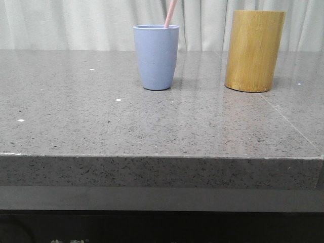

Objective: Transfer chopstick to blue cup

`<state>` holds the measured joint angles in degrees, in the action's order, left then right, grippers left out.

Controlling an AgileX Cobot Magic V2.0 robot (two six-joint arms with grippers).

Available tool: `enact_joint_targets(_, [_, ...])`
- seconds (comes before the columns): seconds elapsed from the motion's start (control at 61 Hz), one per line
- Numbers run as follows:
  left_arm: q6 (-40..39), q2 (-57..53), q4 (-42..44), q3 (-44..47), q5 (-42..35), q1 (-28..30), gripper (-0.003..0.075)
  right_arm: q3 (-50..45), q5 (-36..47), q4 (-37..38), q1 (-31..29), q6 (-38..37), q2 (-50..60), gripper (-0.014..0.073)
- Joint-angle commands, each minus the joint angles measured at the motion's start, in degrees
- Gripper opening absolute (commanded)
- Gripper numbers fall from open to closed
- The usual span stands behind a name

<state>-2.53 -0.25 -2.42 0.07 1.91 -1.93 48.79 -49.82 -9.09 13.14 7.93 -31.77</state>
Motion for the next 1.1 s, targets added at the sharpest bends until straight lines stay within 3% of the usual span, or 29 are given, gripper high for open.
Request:
enact_joint_targets(0.0, [-0.37, -1.37, -0.09, 0.48, -4.96, 0.04, -0.0019, 0.45, 4.40, 0.30, -0.40, 0.11, 0.61, -0.0067])
enact_joint_targets(0.115, [-0.37, -1.37, -0.09, 0.48, -4.96, 0.04, -0.0019, -6.06, 12.40, 0.78, -3.93, 0.35, 5.42, -0.0067])
enact_joint_targets(0.345, [-0.37, -1.37, -0.09, 0.48, -4.96, 0.04, -0.0019, -29.47, 35.94, 0.07, -9.54, 0.35, 20.29, -0.0067])
enact_joint_targets(0.541, [-0.37, -1.37, -0.09, 0.48, -4.96, 0.04, -0.0019, -44.20, 47.35, 0.07, -11.28, 0.35, 29.45, -0.0067])
enact_joint_targets(0.722, [-0.37, -1.37, -0.09, 0.48, -4.96, 0.04, -0.0019, -50.24, 51.57, -0.19, -12.99, 0.30, 33.67, -0.0067])
enact_joint_targets(1.083, [-0.37, -1.37, -0.09, 0.48, -4.88, 0.04, -0.0019, -50.11, 50.51, -0.71, -13.34, 0.30, 33.58, -0.0067])
